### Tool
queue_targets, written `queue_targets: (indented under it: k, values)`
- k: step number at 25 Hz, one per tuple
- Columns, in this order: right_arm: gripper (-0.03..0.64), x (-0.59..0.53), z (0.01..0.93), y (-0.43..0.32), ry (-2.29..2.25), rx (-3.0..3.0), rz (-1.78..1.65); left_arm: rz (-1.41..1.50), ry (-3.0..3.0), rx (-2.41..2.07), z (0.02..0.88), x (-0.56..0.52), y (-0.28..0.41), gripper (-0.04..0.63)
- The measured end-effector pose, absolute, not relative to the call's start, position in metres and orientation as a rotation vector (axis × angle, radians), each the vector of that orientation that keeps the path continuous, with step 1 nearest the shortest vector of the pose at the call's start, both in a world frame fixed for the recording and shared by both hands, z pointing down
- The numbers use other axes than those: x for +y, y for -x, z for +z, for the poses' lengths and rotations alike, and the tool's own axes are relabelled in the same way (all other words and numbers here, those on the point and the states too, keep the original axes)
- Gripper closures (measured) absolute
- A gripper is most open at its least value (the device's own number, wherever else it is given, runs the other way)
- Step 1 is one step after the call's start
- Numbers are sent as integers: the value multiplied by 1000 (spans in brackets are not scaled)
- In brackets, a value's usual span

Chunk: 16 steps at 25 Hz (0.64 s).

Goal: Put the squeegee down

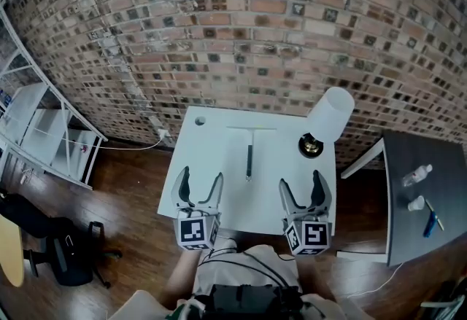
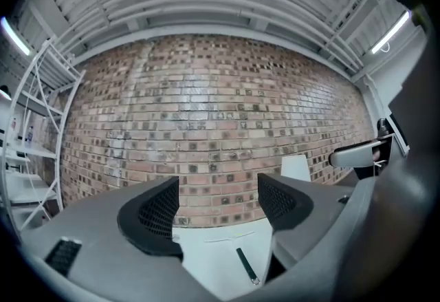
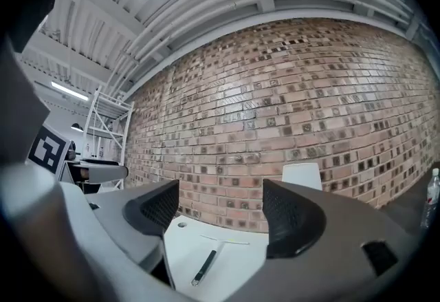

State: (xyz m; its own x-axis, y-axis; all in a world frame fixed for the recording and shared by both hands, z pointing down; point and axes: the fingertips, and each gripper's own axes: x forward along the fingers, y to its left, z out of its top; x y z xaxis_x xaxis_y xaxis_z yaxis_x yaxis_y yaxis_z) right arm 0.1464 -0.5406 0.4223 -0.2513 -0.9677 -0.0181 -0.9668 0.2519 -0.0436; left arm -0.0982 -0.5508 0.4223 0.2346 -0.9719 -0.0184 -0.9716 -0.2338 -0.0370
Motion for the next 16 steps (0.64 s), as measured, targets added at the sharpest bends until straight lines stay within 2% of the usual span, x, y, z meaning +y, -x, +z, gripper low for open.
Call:
queue_targets:
  k: [11,16]
  values:
    - [216,-537,431,-147,1889,2504,22,-19,2461,1884,424,-550,84,239]
    - [216,-538,431,-146,1895,2520,0,-104,2417,1803,453,-553,90,245]
